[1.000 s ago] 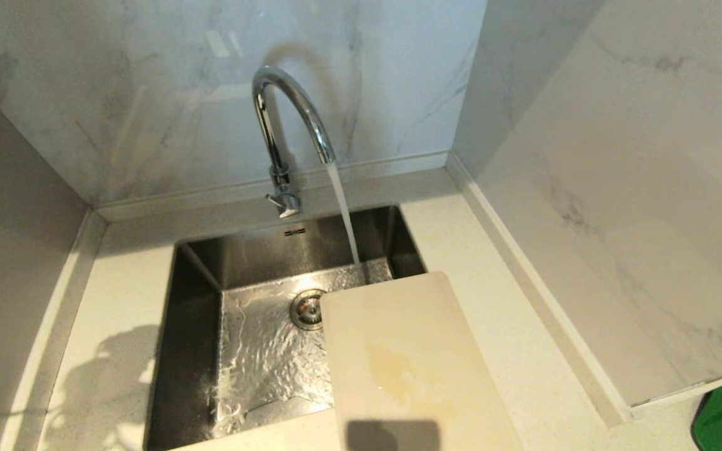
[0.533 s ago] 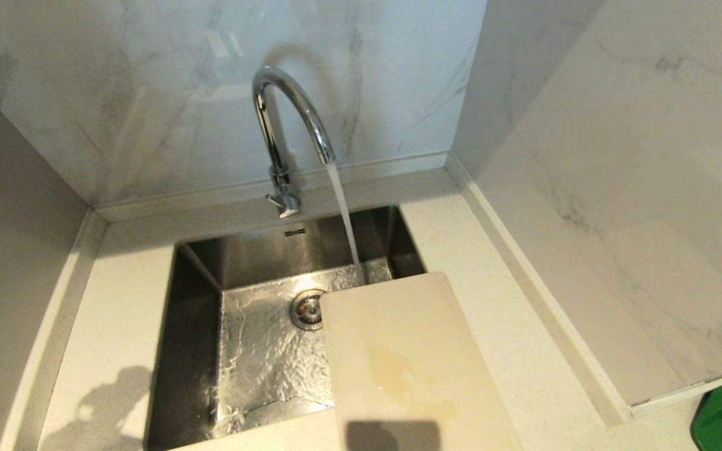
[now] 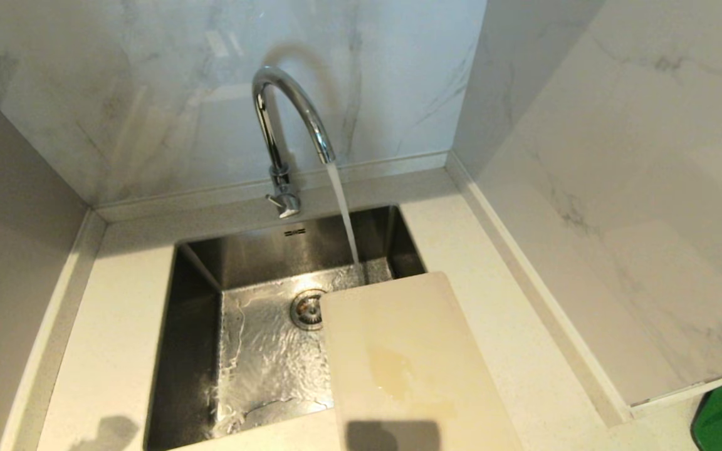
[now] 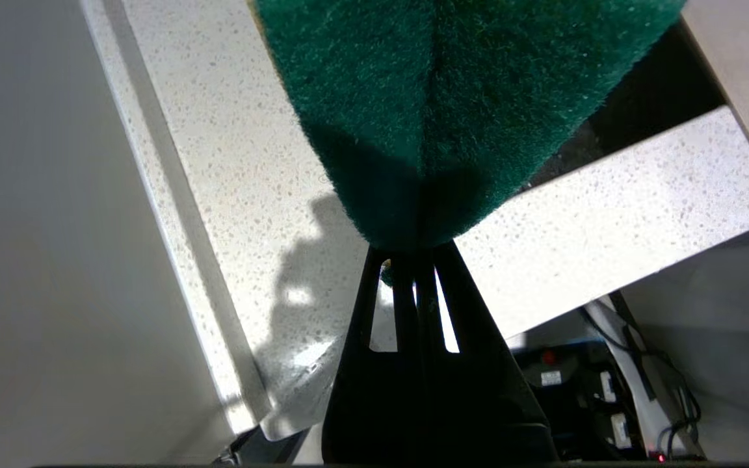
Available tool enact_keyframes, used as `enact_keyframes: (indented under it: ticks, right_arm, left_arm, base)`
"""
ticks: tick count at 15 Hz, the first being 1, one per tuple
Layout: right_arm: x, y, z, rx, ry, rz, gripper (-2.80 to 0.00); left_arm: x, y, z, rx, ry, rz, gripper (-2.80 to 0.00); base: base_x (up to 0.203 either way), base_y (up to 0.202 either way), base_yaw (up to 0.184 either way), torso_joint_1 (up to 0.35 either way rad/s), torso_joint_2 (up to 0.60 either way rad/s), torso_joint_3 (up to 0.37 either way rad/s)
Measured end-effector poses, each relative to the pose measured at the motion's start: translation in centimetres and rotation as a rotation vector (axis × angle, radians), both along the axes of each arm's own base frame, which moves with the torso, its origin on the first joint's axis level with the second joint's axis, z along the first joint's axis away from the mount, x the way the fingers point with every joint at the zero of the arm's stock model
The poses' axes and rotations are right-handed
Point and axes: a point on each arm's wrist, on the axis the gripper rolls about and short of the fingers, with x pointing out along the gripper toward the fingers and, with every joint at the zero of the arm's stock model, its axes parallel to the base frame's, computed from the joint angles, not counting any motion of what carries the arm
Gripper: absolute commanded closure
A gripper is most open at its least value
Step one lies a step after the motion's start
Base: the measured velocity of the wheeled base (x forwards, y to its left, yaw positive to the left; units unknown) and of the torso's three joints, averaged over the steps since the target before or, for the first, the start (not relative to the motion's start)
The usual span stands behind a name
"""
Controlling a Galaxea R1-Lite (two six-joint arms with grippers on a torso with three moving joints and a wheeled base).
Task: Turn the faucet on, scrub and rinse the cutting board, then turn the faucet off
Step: Pick up the cutting board
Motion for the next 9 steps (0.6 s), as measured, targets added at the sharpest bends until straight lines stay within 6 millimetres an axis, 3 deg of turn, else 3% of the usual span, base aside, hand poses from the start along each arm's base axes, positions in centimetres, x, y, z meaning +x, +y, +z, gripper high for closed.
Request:
enact_keyframes:
  ticks: [9]
  right_arm:
    - [0.0, 0.0, 0.0, 0.000, 0.000, 0.000, 0.00]
  left_arm:
    - [-3.4, 0.1, -5.3, 0.040, -0.129, 0.061, 0.00]
  base:
    - [0.000, 0.000, 0.000, 0.000, 0.00, 0.000]
